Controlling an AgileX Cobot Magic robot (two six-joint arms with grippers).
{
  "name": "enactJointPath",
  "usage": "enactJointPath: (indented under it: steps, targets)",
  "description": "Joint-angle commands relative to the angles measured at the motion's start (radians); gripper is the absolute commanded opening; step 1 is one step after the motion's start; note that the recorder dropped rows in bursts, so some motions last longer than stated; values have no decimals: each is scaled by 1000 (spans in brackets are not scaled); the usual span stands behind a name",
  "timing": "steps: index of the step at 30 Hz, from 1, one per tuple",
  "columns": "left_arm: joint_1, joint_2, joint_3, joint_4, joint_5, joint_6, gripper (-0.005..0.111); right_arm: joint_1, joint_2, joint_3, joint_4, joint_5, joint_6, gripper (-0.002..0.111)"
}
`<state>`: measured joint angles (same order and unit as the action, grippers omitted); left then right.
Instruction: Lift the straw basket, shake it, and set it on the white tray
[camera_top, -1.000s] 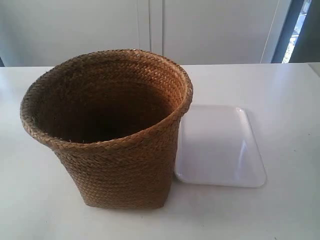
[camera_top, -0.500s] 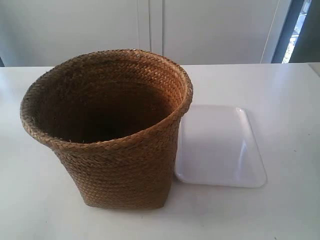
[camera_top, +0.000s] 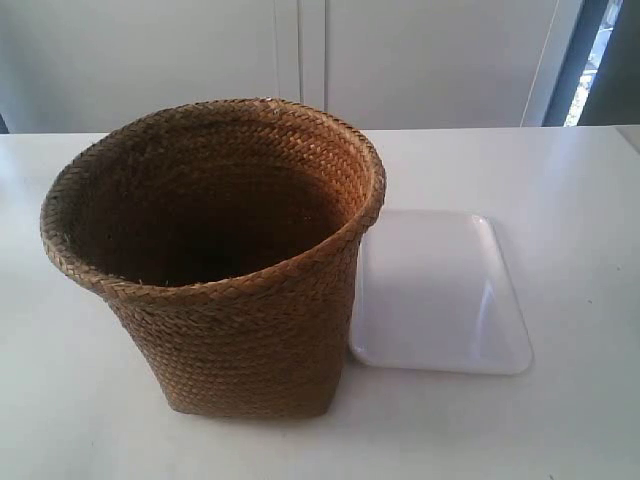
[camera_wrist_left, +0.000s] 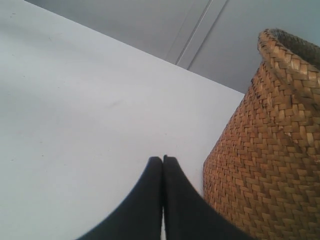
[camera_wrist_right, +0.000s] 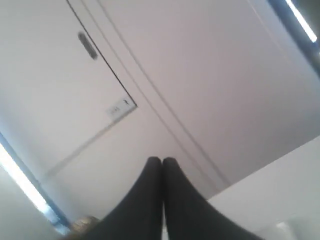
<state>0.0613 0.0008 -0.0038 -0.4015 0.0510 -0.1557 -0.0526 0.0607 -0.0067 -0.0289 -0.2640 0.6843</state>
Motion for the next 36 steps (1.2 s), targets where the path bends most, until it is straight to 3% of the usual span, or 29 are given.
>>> enactJointPath:
  steps: [1, 12, 19, 24, 32, 36]
  targets:
    - [-5, 0, 4, -9, 5, -2, 1, -7, -2, 7, 4, -35, 182, 0]
    - [-5, 0, 4, -12, 27, -5, 1, -7, -2, 7, 6, -54, 190, 0]
    - [-5, 0, 4, -96, -98, -140, 0, -7, 2, -16, 39, 70, 428, 0]
    - [-5, 27, -11, -173, -342, -143, 0, -7, 68, -141, 39, 84, 163, 0]
    - [-5, 240, -229, -193, -318, 0, 0, -7, 317, -407, 29, 146, -61, 0]
    - [-5, 394, -363, -193, -260, 0, 0, -7, 423, -488, 29, 79, -150, 0]
